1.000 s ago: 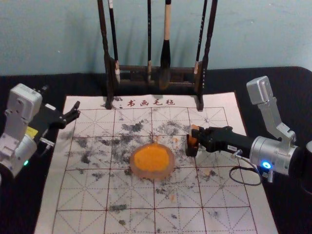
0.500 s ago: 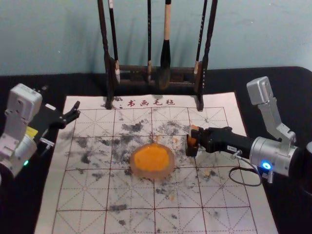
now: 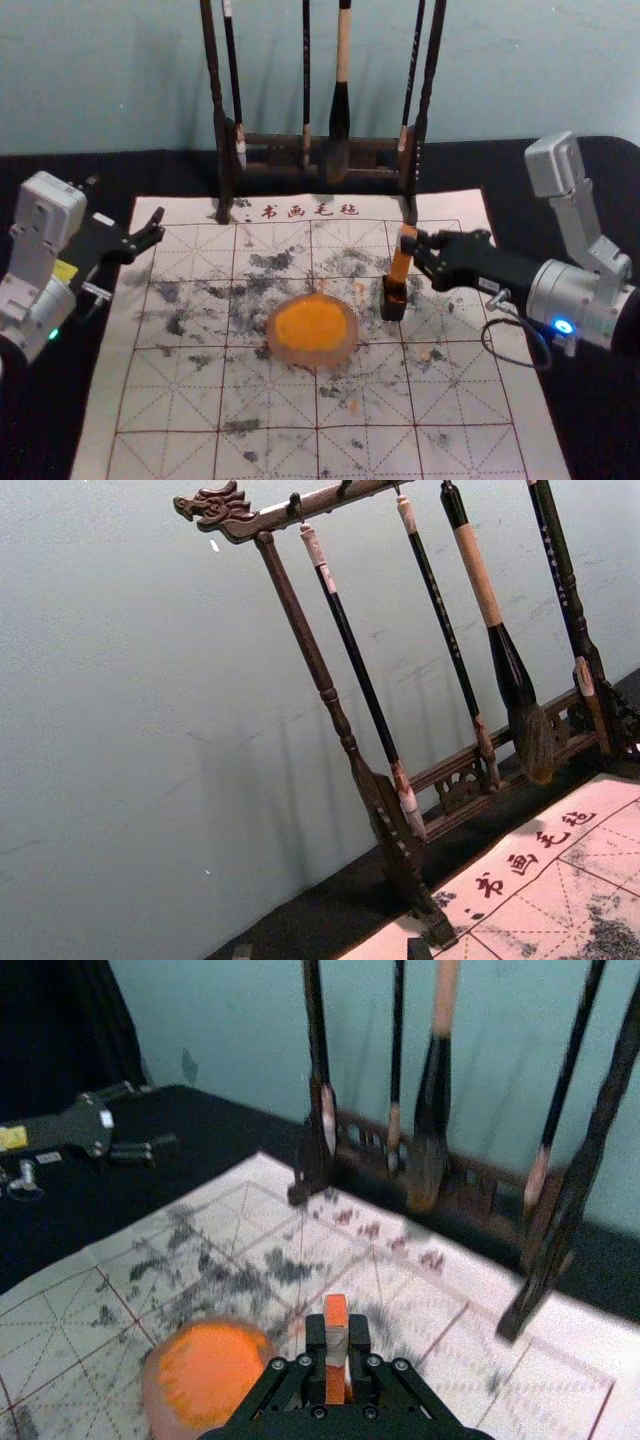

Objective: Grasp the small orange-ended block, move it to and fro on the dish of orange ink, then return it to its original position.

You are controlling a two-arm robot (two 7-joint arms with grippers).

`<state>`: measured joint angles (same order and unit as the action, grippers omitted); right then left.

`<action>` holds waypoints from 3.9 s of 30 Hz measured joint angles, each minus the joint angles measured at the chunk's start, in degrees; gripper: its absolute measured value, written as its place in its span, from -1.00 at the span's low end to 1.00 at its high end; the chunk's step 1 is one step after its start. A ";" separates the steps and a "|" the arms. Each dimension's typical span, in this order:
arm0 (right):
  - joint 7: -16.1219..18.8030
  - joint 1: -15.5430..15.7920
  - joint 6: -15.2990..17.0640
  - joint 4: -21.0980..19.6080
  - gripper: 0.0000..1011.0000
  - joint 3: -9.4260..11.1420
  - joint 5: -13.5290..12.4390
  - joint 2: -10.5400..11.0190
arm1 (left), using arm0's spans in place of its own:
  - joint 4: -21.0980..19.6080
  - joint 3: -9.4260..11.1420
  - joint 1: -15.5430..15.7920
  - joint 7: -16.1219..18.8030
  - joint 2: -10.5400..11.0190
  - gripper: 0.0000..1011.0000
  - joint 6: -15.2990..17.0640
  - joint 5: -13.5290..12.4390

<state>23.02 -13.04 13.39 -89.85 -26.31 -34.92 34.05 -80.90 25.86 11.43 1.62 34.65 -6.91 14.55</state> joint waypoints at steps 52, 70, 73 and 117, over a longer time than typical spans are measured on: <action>9.20 -8.27 -2.83 10.30 -0.79 -8.87 11.54 -9.15 | 0.00 0.00 0.00 0.00 0.00 0.98 0.00 0.00; 9.31 -8.94 -3.04 12.37 -0.79 -8.98 12.39 -10.58 | 0.00 0.00 0.00 0.00 0.00 0.98 0.00 0.00; 9.34 -9.04 -2.99 12.42 -0.79 -8.96 12.56 -10.58 | 0.00 0.00 0.00 0.00 0.00 0.98 0.00 0.00; 10.38 -6.53 -1.51 7.81 -0.79 -8.13 13.46 -7.09 | 0.00 0.00 0.00 0.00 0.00 0.98 0.00 0.00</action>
<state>33.41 -19.56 11.88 -82.04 -34.43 -21.46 26.96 -80.90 25.86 11.43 1.62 34.65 -6.91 14.55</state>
